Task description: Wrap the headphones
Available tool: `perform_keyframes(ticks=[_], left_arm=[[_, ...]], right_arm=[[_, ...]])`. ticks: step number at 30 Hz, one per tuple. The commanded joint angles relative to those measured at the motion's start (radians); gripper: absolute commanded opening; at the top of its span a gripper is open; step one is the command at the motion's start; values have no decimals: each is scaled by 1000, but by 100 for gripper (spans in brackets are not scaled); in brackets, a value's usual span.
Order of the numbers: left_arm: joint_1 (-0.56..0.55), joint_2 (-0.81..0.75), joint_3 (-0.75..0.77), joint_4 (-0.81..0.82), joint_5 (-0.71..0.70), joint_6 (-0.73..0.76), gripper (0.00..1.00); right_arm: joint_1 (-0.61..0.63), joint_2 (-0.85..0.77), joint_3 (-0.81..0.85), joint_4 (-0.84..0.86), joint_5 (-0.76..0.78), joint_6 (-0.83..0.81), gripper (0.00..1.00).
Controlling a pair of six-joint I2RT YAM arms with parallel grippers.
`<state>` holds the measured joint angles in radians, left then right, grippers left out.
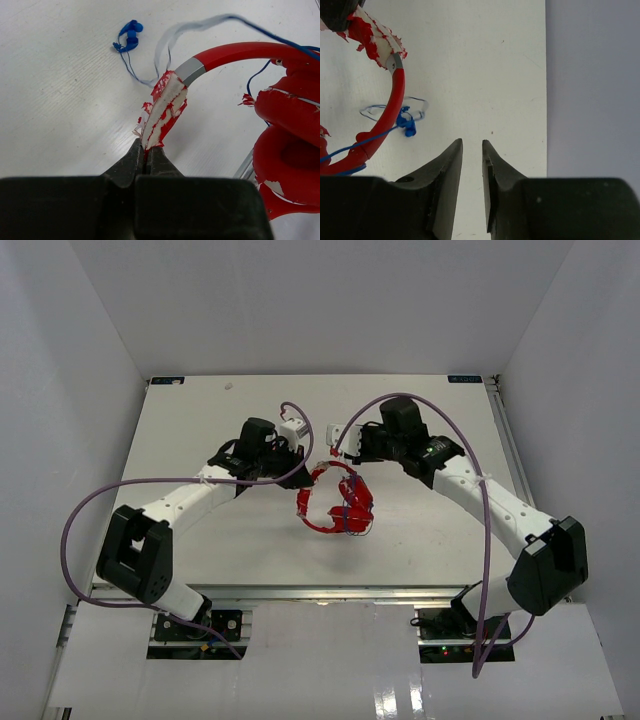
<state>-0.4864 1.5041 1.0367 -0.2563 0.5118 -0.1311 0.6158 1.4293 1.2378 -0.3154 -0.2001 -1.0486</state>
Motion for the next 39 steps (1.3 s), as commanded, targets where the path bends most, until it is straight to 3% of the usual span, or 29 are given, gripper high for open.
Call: perform_keyframes(ticks=[1, 9, 15, 17, 20, 24, 27, 34, 39], left_arm=[[12, -97, 19, 48, 63, -83, 0], [17, -176, 86, -61, -27, -114, 0], [17, -215, 180, -174, -125, -102, 0], [17, -231, 187, -187, -154, -112, 0], [19, -254, 177, -191, -216, -132, 0], [24, -269, 159, -185, -249, -167, 0], [26, -278, 136, -154, -254, -207, 0], [30, -282, 97, -88, -207, -267, 0], [34, -282, 109, -82, -190, -275, 0]], right_arm=[[-65, -57, -21, -8, -141, 58, 35], [-217, -65, -35, -22, -370, 144, 59], [-330, 18, -50, 9, -629, 266, 78], [-341, 46, -97, 68, -677, 291, 81], [-344, 59, -220, 199, -770, 213, 97], [-343, 81, -303, 306, -848, 61, 92], [-340, 159, -250, 338, -820, 65, 91], [-309, 299, -197, 507, -753, 283, 92], [-294, 400, -152, 604, -809, 480, 93]])
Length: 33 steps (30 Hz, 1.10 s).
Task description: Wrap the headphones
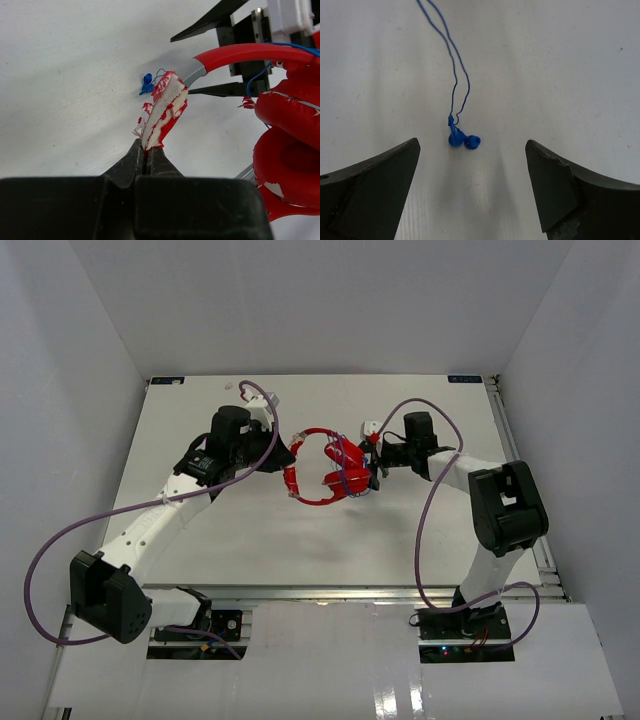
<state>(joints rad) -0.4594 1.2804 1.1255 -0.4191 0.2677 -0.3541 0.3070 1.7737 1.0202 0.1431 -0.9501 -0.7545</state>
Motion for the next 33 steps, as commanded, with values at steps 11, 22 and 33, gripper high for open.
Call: perform_keyframes(ticks=[11, 22, 33], left_arm=[[8, -71, 58, 77, 80, -72, 0], [10, -83, 96, 63, 76, -80, 0], [10, -83, 117, 66, 93, -106, 0]], right_arm=[[58, 193, 123, 388, -133, 574, 97], [79, 243, 124, 373, -109, 615, 90], [83, 265, 112, 454, -124, 686, 80]])
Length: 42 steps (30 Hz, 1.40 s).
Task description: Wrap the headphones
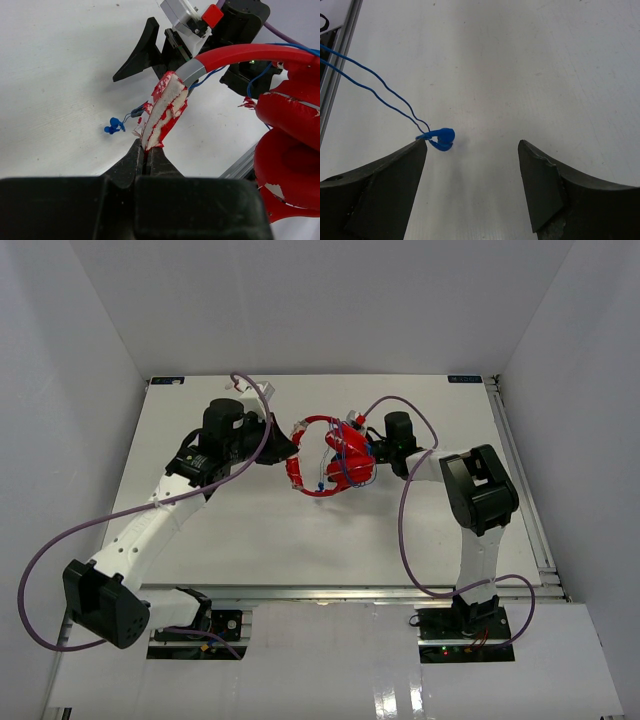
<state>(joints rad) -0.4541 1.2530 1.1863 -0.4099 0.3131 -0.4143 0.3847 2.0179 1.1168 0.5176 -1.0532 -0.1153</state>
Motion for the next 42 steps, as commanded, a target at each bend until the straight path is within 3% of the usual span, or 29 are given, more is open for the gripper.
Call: perform_keyframes(ticks=[1, 6, 13, 15, 17, 18, 27, 32, 35, 42], left_arm=[[5, -57, 58, 57, 48, -46, 0], [5, -58, 68, 52, 54, -44, 0], [5, -57, 69, 54, 60, -53, 0], [5, -59, 73, 56, 62, -56, 0], [5, -62, 76, 56, 60, -57, 0], [5, -64, 76, 54, 58, -57, 0], [5, -76, 69, 56, 41, -66, 0], [6, -79, 66, 60, 40, -70, 0], [6, -82, 61, 59, 41, -72, 0], [6, -82, 62, 62, 39, -75, 0]], right_arm=[[5, 24, 17, 87, -29, 59, 82], [6, 28, 14, 131, -120, 99, 93], [15, 21, 1, 147, -175, 75, 92], [17, 29, 14, 123, -160, 66, 83], [17, 40, 44, 54, -157, 40, 66], [17, 48, 55, 27, -157, 27, 62], [17, 39, 58, -13, -136, 5, 55], [19, 36, 61, 5, -161, 29, 32], [21, 25, 46, 46, -161, 51, 8], [22, -1, 19, 67, -150, 61, 8]])
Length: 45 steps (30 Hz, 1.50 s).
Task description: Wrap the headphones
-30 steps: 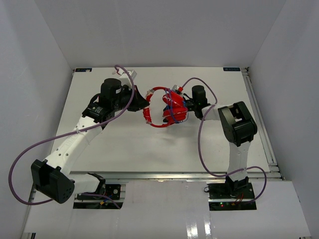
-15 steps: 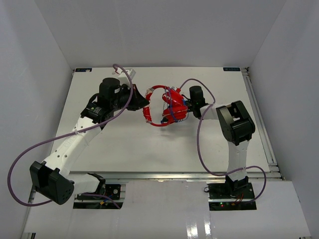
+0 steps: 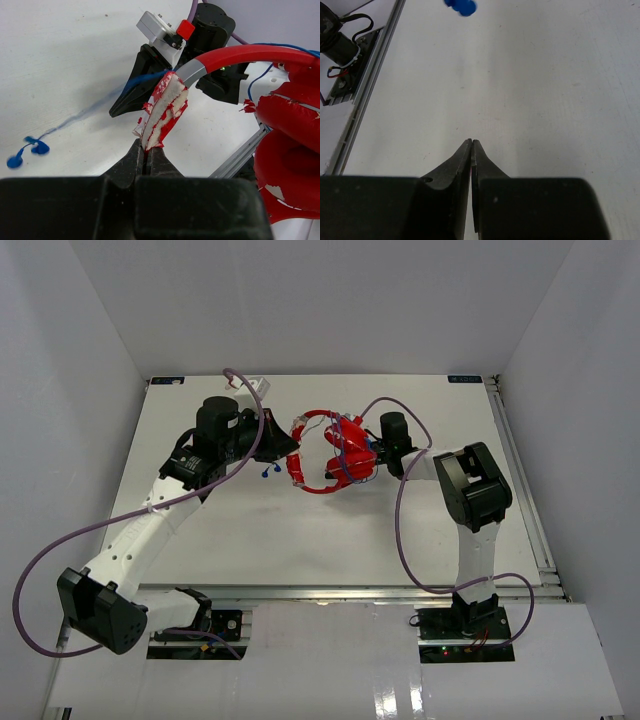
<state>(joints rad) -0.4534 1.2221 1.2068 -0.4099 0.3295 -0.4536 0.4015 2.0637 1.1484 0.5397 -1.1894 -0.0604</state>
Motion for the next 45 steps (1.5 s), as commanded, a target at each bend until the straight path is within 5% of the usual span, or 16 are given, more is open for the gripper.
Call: perform_keyframes(ticks=[1, 3, 8, 11, 13, 16, 22, 28, 31, 33, 34, 37, 42, 45], left_arm=[[5, -52, 42, 62, 23, -36, 0], [5, -53, 40, 62, 22, -36, 0], [5, -53, 39, 63, 20, -37, 0], [5, -50, 39, 67, 27, -40, 0], [5, -49, 40, 72, 31, -44, 0], [5, -49, 44, 71, 34, -46, 0], [5, -58, 46, 68, 33, -45, 0], [5, -59, 53, 64, 34, -43, 0], [5, -59, 54, 62, 34, -42, 0], [5, -60, 52, 60, 33, -40, 0], [5, -60, 51, 60, 34, -41, 0], [5, -61, 46, 65, 36, -43, 0], [5, -65, 40, 68, 39, -48, 0], [5, -68, 40, 68, 38, -48, 0]], right_arm=[[5, -50, -17, 44, -15, 5, 8], [5, -58, -21, 38, -19, 0, 13], [8, -114, -59, 44, -1, -22, 76], [11, -141, -82, 67, 4, -34, 85], [15, -142, -79, 57, 0, -42, 82], [17, -128, -53, 20, -16, -48, 54], [17, -109, -25, -35, -13, -67, 45], [18, -100, -8, -58, -30, -66, 13], [17, -103, -10, -60, -15, -64, 14], [17, -109, -16, -70, 23, -74, 50], [17, -111, -19, -76, 31, -85, 59], [17, -122, -28, -95, 59, -113, 67], [18, -99, 7, -160, 40, -139, 28], [17, -98, 11, -165, 43, -140, 13]])
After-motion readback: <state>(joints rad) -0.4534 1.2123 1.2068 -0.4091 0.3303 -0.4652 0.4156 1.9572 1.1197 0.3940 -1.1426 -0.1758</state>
